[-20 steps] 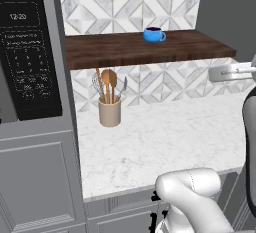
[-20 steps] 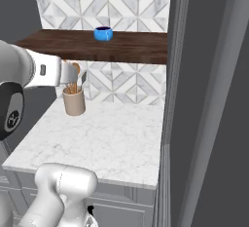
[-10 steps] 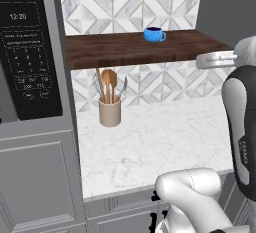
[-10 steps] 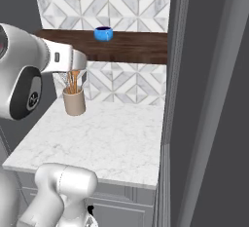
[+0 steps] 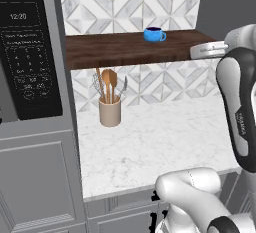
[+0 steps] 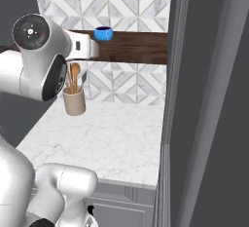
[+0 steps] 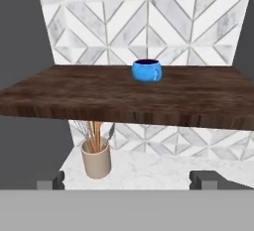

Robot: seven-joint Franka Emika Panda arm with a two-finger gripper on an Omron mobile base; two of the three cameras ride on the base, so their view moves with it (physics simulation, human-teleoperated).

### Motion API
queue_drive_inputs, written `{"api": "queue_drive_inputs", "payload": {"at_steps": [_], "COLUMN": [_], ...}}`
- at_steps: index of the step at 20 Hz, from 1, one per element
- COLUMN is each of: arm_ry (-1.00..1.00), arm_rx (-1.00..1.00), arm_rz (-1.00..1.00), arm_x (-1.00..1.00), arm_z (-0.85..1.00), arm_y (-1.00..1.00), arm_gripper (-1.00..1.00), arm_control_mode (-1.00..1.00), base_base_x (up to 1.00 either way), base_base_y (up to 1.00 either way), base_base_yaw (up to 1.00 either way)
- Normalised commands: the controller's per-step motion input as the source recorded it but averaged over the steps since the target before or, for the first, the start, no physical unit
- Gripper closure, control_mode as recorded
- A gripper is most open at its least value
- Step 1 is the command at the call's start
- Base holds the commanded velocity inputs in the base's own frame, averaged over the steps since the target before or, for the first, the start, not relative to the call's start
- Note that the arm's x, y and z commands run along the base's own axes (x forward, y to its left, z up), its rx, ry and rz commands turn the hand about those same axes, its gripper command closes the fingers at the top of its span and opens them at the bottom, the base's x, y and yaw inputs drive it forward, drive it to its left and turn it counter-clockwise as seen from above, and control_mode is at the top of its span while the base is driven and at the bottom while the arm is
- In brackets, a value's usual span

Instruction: Gather all objects into one cabinet and sort the glasses and bowls to opposite sides.

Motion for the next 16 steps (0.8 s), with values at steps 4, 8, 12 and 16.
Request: {"api": "queue_drive_inputs", "payload": {"at_steps": [4, 8, 12, 16], "arm_ry": [0.0, 0.0, 0.0, 0.0], "arm_rx": [0.0, 0.0, 0.0, 0.0], "arm_rz": [0.13, 0.11, 0.08, 0.01], "arm_x": [0.44, 0.49, 0.51, 0.4], "arm_z": [0.0, 0.0, 0.0, 0.0], "arm_y": [0.0, 0.0, 0.0, -0.02], "arm_gripper": [-1.0, -1.0, -1.0, -1.0], "arm_control_mode": [-1.0, -1.0, -1.0, -1.0], "base_base_x": [0.0, 0.0, 0.0, 0.0], "base_base_y": [0.0, 0.0, 0.0, 0.0], "base_base_yaw": [0.0, 0.0, 0.0, 0.0]}}
